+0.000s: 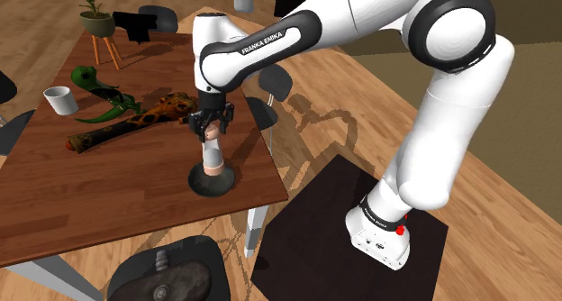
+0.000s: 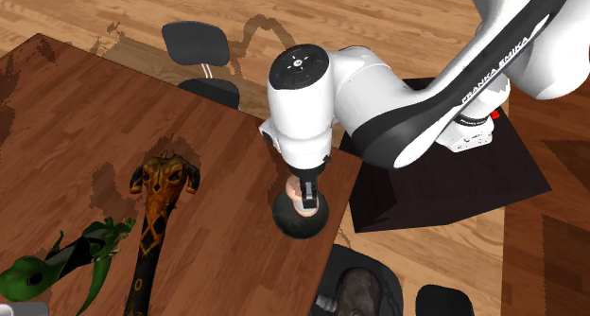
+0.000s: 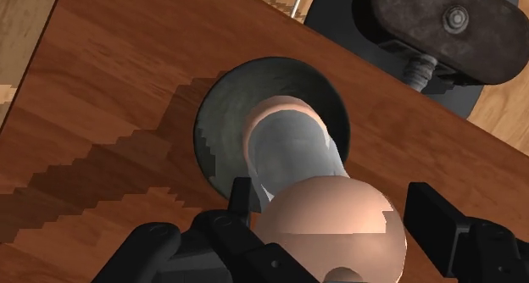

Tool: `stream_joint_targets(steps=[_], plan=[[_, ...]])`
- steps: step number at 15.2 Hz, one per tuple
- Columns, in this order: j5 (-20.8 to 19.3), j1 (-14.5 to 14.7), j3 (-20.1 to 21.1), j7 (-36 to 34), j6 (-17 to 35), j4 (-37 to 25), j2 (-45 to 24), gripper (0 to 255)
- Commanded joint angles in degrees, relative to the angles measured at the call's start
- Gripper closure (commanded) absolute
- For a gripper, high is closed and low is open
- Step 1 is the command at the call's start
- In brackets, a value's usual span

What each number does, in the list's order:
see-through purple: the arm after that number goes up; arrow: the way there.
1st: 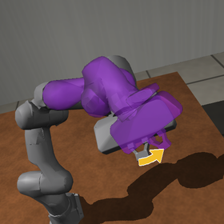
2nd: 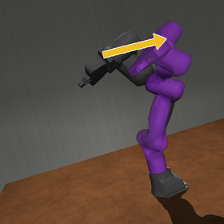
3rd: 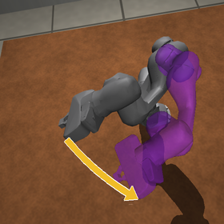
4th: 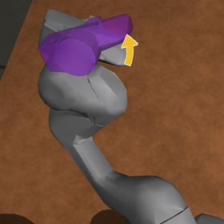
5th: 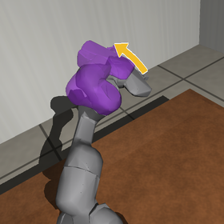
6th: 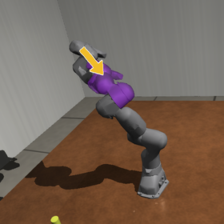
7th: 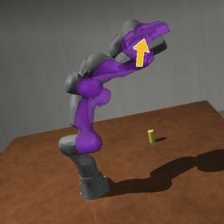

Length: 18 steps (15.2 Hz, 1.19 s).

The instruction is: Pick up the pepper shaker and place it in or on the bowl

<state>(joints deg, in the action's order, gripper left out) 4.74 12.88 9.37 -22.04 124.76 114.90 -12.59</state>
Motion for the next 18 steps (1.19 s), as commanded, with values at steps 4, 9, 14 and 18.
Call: stream_joint_targets(steps=[4,9,14,18], plan=[[-0.2,0.1,-0.1,0.1,3.5,1.4,-2.0,255],[-0.4,0.3,-0.1,0.2,6.8,2.4,-4.4,255],[-0.5,0.3,-0.2,0.2,7.9,2.7,-5.3,255],[-0.5,0.3,-0.2,0.2,7.9,2.7,-5.3,255]])
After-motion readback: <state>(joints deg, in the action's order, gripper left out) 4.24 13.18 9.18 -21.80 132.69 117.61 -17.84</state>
